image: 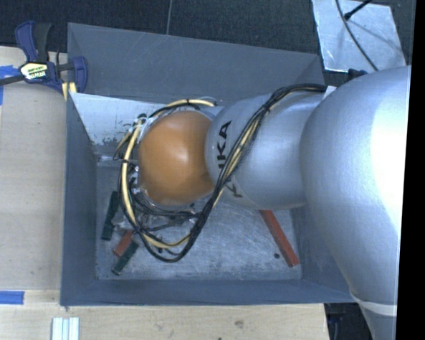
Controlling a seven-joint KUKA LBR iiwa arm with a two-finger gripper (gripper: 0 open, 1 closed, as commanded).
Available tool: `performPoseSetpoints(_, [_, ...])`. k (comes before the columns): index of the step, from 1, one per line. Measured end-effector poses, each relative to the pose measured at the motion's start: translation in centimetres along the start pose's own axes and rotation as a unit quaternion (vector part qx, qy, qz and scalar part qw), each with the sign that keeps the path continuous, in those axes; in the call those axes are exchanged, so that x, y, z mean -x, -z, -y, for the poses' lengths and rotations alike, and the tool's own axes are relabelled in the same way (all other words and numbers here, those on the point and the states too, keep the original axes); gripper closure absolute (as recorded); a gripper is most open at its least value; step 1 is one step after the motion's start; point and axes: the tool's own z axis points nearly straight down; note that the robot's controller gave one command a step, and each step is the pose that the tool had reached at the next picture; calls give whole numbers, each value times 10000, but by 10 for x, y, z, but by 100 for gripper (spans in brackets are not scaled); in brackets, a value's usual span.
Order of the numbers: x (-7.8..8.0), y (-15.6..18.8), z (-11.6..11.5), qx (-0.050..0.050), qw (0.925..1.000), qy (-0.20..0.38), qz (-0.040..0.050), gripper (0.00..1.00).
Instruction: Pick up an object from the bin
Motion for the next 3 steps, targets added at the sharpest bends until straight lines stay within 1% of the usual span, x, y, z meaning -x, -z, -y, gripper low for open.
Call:
performPoseSetpoints(1, [-55,163,54,-11,9999,-149,-3,100])
performPoseSetpoints(2, [-97,114,17,50,9986,517,-51,100])
performPoseSetpoints(3, [-73,70,-7,54,9943,1066,-43,100])
